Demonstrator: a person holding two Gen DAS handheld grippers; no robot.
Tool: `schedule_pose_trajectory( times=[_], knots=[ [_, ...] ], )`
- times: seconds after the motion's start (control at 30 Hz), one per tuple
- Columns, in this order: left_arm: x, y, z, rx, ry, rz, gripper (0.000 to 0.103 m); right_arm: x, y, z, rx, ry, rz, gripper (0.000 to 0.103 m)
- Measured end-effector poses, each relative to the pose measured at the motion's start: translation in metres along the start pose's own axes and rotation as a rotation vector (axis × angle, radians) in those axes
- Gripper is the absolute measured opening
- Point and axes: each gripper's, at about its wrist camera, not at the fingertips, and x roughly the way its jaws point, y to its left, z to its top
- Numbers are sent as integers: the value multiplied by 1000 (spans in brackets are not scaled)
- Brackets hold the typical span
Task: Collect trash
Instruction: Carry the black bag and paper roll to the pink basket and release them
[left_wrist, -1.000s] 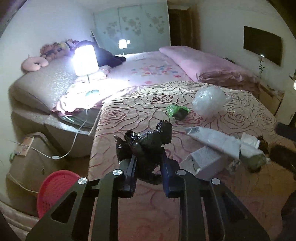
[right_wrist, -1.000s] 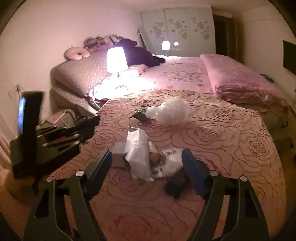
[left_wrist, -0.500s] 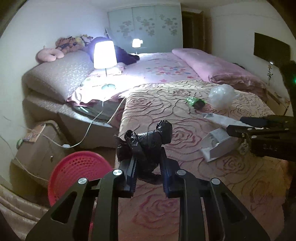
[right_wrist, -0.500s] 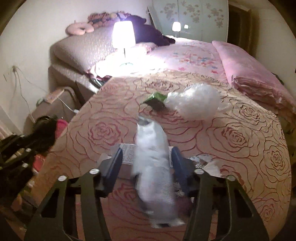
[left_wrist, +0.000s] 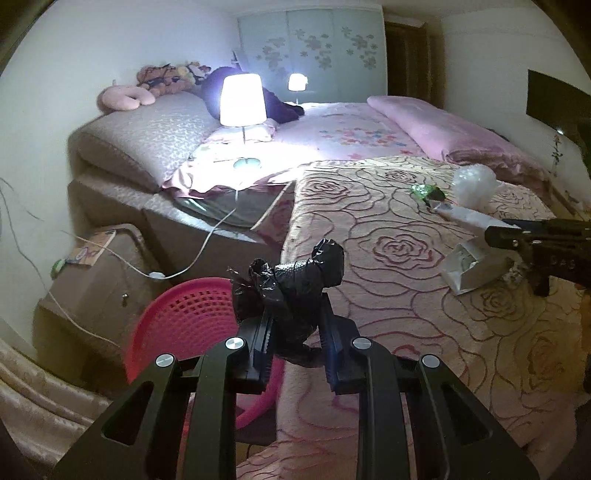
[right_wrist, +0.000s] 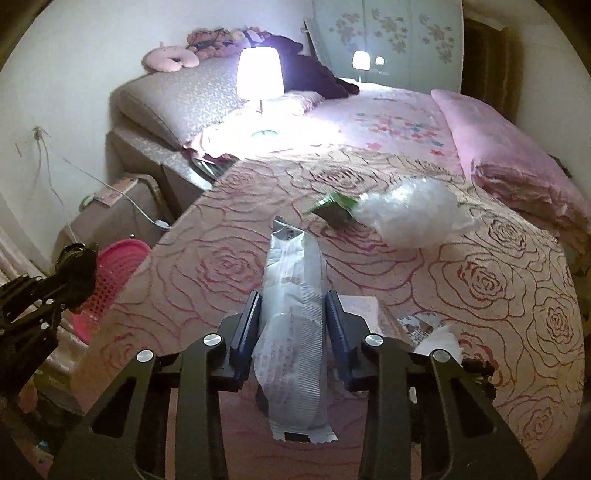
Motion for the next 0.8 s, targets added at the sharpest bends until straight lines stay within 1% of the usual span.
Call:
schedule_pose_trajectory(
  times=[0.23, 0.57, 0.8],
  knots=[
    [-4, 22, -4, -29, 12, 40, 21, -8, 28, 1, -38, -18, 46, 35],
    [-11, 68, -17, -91, 40, 108, 21, 5, 79, 0, -108, 8, 119, 35],
    [2, 88, -29, -140, 67, 114, 21, 20, 122, 2, -168, 30, 171, 35]
  ],
)
